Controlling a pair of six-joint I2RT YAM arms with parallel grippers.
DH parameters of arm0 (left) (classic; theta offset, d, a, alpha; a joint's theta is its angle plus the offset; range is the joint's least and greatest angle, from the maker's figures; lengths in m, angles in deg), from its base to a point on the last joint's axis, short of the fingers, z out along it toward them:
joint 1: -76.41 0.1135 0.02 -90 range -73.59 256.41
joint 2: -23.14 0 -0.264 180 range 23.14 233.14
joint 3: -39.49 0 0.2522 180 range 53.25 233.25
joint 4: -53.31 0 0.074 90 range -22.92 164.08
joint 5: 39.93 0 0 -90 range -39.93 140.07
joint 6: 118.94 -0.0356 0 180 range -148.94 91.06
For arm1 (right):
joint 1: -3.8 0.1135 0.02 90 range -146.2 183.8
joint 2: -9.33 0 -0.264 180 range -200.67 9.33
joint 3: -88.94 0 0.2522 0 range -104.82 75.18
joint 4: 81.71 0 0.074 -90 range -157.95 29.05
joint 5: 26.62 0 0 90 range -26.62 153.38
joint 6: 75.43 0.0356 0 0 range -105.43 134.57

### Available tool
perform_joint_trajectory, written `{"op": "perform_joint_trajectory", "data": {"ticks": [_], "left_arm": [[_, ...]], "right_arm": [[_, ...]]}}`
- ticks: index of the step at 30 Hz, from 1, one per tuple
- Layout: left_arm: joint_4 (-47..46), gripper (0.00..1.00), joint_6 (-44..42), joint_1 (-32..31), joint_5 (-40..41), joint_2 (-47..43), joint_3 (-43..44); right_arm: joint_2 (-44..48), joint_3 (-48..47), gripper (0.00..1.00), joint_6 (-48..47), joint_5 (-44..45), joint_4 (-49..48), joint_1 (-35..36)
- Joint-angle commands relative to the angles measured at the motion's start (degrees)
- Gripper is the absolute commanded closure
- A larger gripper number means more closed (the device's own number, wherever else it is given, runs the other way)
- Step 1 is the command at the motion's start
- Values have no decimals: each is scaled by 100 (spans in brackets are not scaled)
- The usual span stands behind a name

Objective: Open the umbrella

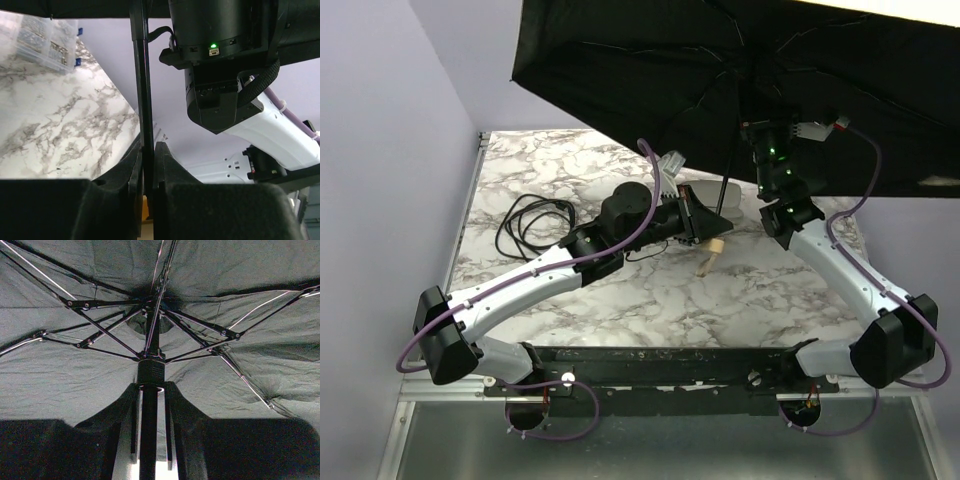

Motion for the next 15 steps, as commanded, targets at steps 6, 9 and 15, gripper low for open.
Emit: {"op": "perform_joint_trajectory", "data": {"ticks": [6,9,15], "left_arm": [[1798,100,-807,-874,-1934,-568,-1057],[1889,100,-928,-946,-1959,-773,-1572],[1694,100,-779,-1017,-1875,-1196,-2536]], "right_arm": [[-923,-1449,99,-903,2219,-1752,-1095],[-1144,-2046,99,-571,2118,-1279,-1476],[-1444,-2966,99,-581,2042,-863,-1889]]}}
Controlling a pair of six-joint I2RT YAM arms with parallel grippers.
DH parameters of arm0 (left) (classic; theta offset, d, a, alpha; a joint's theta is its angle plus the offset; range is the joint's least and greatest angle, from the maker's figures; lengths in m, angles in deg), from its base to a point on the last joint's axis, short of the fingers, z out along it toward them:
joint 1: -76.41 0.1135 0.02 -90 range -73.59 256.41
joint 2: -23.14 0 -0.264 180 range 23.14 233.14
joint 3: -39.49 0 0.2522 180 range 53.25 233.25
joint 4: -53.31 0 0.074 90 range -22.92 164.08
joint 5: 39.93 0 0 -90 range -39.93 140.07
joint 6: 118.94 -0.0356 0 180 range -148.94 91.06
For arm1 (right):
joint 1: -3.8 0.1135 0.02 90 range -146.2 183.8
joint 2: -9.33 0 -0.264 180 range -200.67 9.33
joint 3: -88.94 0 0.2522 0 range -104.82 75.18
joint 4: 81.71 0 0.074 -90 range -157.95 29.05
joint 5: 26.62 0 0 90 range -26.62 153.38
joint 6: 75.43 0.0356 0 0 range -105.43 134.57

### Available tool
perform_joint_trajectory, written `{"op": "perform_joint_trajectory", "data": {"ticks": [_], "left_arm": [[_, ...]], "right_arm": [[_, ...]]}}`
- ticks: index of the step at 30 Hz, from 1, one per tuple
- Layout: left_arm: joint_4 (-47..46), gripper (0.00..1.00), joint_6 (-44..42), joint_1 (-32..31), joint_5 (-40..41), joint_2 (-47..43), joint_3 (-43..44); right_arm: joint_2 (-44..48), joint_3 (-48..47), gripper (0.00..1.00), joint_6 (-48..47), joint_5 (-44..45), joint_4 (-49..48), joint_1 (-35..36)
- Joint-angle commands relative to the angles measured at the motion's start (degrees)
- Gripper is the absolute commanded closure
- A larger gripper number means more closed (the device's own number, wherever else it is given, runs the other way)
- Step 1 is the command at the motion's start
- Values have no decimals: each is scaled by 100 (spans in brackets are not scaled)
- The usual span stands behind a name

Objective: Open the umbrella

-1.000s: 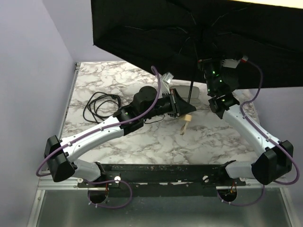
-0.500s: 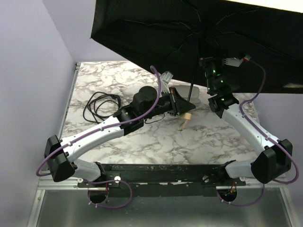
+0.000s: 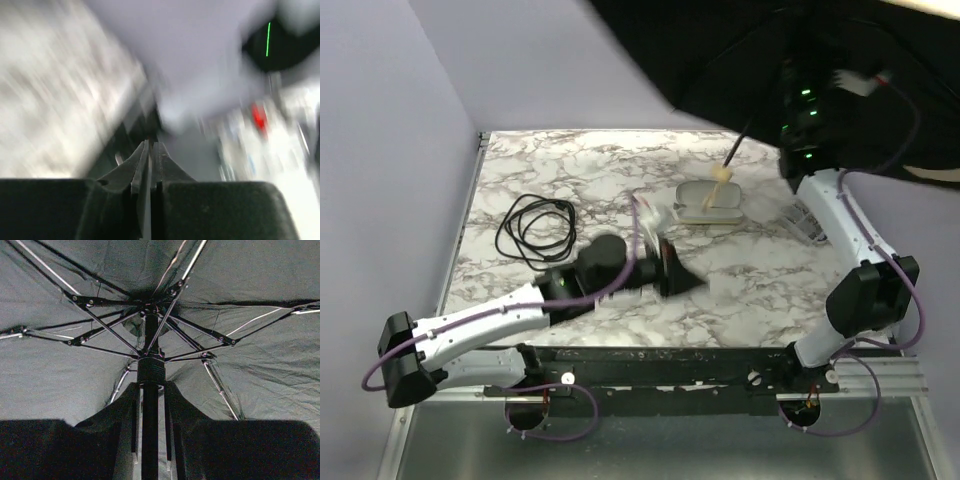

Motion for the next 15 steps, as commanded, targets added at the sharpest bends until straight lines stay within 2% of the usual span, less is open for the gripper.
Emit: {"op": "perform_joint_trajectory", "data": {"ticks": [1,6,13,14,15], "left_arm": [[2334,100,-96,-927,-2410,-174,-1320],[2204,100,-27,-922,-2209,-238,-1399],[2804,100,-252,-925,-1515,-207,-722],[2930,99,-331,-928,-1344,-227,-602],[3096,89,-398,-918,-1159,-278,-497]], "right_arm": [[-104,-995,99,-82,2056,-876,-1154],[12,-644,99,354,1567,-785,-1155],[262,43,99,660,862,-951,-1144],[310,122,99,719,778,-966,-1135],[347,204,99,754,677,-983,-1129]]}}
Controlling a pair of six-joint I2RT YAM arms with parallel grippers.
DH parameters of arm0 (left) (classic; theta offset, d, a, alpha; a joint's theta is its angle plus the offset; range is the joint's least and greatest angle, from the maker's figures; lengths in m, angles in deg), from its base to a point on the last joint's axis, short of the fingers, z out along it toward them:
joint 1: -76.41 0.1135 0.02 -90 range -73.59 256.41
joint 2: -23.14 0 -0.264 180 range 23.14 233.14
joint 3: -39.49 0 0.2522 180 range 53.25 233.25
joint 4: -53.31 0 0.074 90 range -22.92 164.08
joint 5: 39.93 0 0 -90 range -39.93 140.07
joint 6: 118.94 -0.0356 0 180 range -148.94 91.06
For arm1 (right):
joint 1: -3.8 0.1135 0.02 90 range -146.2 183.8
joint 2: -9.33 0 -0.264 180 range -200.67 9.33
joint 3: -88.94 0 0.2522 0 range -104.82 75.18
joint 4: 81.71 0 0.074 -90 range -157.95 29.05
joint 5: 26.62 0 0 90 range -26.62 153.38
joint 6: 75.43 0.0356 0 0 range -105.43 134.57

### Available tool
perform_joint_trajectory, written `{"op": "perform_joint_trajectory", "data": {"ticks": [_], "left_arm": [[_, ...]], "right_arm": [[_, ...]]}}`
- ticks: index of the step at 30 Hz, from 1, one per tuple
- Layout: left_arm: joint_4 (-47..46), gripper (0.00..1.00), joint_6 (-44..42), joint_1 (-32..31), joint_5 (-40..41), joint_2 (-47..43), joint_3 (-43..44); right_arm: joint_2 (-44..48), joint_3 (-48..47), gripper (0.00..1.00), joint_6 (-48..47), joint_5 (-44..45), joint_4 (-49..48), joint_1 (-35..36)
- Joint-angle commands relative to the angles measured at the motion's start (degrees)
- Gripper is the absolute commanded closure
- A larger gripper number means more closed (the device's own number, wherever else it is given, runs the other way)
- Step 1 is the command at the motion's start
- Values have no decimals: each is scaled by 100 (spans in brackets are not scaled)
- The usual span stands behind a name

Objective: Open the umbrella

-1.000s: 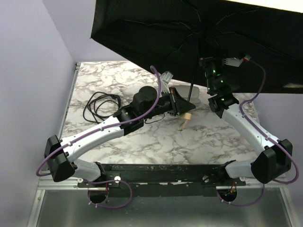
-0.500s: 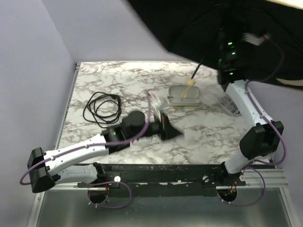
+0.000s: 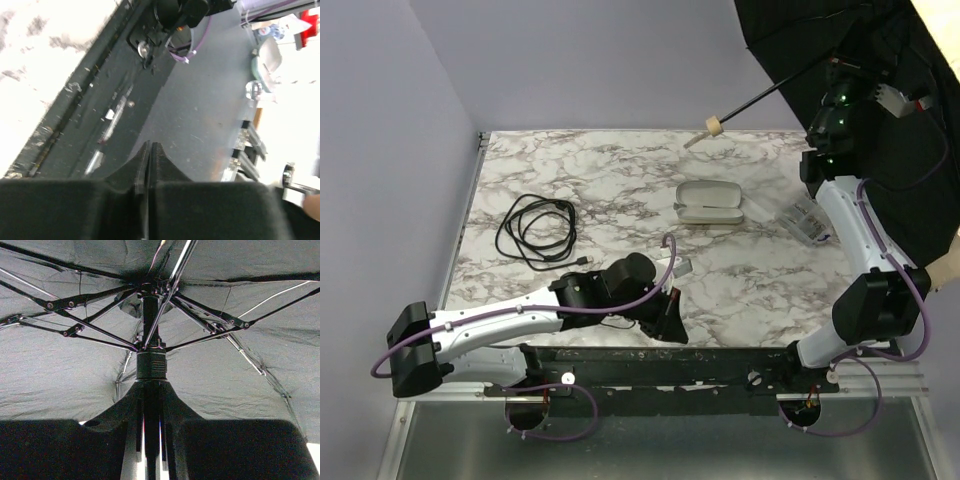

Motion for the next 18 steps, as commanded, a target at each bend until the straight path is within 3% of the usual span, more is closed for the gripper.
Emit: {"op": "perform_joint_trajectory", "data": {"ticks": [1,5,9,13,18], "left_arm": [[714,80,-381,11,806,-265,606],[1283,39,-746,43,1513,-512,1166],[1592,16,-1125,113,2019,-778,1736],[1483,3,-1481,223,2192,-947,2132],[1000,2,-1737,403,2121,-966,2309]], "right_arm": [[277,339,99,360,-624,-327,50],[453,579,99,378,-932,-330,193],[670,882,99,341,-1213,-416,397],[842,1133,99,256,-1450,-523,668],[1080,1416,99,136,-1704,-612,1147]]}}
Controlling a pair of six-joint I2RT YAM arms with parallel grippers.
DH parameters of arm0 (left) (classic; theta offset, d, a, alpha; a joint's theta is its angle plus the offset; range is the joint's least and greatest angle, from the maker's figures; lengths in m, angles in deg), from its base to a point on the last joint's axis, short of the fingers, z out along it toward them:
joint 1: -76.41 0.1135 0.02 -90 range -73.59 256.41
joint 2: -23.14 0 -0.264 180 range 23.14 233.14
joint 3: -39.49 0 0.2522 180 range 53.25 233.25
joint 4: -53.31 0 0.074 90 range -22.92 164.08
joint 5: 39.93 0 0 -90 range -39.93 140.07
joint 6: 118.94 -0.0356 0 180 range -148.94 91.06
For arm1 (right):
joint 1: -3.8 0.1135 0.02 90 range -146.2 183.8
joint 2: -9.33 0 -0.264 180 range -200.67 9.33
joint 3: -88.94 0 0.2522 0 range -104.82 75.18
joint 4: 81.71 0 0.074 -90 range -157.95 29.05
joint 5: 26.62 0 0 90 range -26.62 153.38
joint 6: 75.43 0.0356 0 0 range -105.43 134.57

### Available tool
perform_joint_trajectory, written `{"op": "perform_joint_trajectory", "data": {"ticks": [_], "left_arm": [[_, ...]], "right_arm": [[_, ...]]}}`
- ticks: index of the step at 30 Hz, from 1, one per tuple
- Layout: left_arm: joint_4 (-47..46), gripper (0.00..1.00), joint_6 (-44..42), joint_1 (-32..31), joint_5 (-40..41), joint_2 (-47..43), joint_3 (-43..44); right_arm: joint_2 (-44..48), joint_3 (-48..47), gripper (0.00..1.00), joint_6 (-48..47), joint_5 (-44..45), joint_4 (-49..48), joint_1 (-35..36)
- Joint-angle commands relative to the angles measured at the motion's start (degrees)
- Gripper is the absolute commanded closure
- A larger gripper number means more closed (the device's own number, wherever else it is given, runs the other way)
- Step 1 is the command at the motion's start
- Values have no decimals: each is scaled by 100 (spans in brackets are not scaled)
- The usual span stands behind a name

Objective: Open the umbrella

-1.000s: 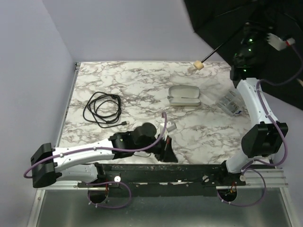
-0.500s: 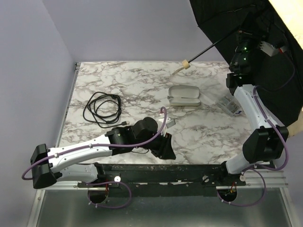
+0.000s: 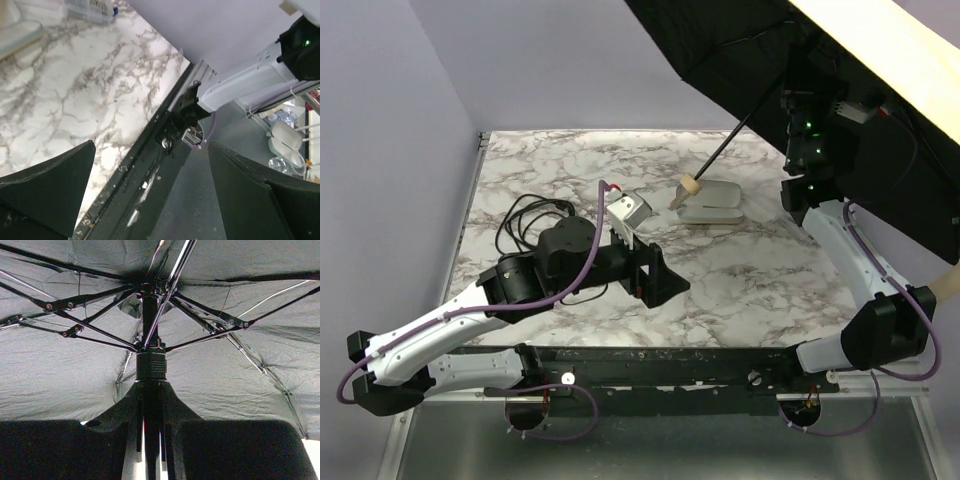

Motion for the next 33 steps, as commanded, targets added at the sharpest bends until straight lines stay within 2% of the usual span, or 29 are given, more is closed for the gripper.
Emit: {"op": "perform_joint_trajectory", "data": {"ticks": [1,13,17,21,23,25,29,31,33], "left_arm": [[-385,1,-472,174,170,20,196],[-703,1,-820,438,883,641,1057],[-819,2,-783,626,637,872,1049],[-1103,7,-653,669,258,1080,697],[-1294,15,-589,670,198,1169,488],[-1397,29,-503,679,148,1253,341],[-1601,70,-357,679,-63,1271,-22],[-1688,86,-237,679,-102,1219,-246],[-1742,92,-125,679,-161,1160,-484]], "right_arm": [[407,237,99,-157,-419,-584,444],[881,630,99,-317,-781,-506,1596],[951,729,99,-225,-868,-475,1820],[899,657,99,-50,-1021,-509,1925],[871,626,99,51,-1076,-519,1955],[861,609,99,110,-1090,-536,1966],[835,531,99,126,-1141,-550,1965],[837,488,99,68,-1140,-566,1966],[844,429,99,-45,-1099,-601,1969]]}}
